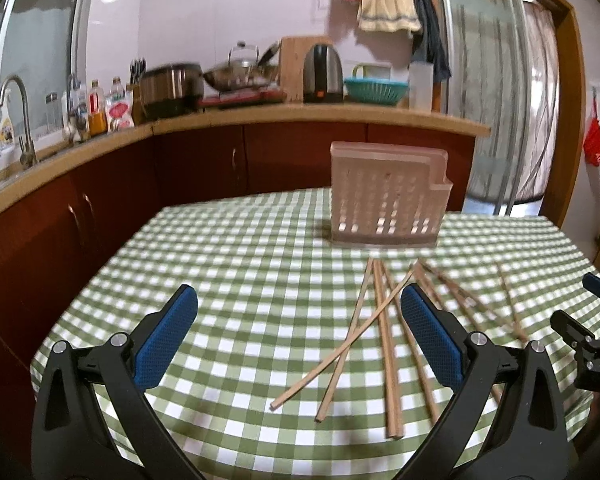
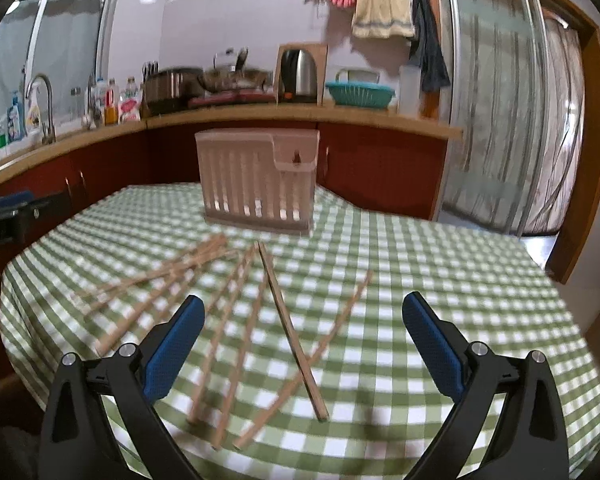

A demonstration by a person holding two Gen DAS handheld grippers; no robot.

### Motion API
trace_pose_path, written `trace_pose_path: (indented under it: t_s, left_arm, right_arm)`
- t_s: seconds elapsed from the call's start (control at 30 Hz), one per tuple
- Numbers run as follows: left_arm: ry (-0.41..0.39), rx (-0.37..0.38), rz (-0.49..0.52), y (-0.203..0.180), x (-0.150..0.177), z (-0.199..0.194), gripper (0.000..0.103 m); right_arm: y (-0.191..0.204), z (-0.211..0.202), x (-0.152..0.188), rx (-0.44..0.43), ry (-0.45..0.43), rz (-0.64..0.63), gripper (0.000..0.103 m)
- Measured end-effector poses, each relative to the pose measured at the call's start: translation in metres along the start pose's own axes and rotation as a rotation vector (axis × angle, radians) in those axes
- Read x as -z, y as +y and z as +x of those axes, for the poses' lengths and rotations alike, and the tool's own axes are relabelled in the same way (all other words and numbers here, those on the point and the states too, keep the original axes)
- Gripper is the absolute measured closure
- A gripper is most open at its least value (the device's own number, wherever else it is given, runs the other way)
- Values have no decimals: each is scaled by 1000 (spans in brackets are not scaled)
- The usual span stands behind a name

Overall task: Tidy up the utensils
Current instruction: 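Close the right gripper on a wooden chopstick while the left gripper closes on another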

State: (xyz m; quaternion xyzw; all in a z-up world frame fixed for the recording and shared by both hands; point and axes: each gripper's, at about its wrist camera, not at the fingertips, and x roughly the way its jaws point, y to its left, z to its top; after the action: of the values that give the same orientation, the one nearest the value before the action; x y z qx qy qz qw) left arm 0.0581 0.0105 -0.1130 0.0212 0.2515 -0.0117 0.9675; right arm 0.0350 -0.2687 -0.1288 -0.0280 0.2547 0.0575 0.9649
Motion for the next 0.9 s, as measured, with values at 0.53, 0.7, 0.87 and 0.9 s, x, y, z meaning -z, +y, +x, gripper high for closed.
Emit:
trace_pose_path:
  t_s: [0.53, 0.7, 0.87, 0.9]
  left_arm:
    - [96, -24, 10, 0, 23, 38, 4]
    - [113, -24, 8, 0, 27, 42, 4]
    - [118, -25, 10, -1, 29, 43, 4]
    - [117, -25, 10, -1, 29, 43, 4]
  right_arm:
    - [-24, 35, 44, -83, 91, 60, 70]
    - [-25, 35, 50, -100, 97, 59, 75]
    - [-23, 36, 54, -121, 100, 54, 88]
    - [-22, 36, 54, -122, 98, 50, 89]
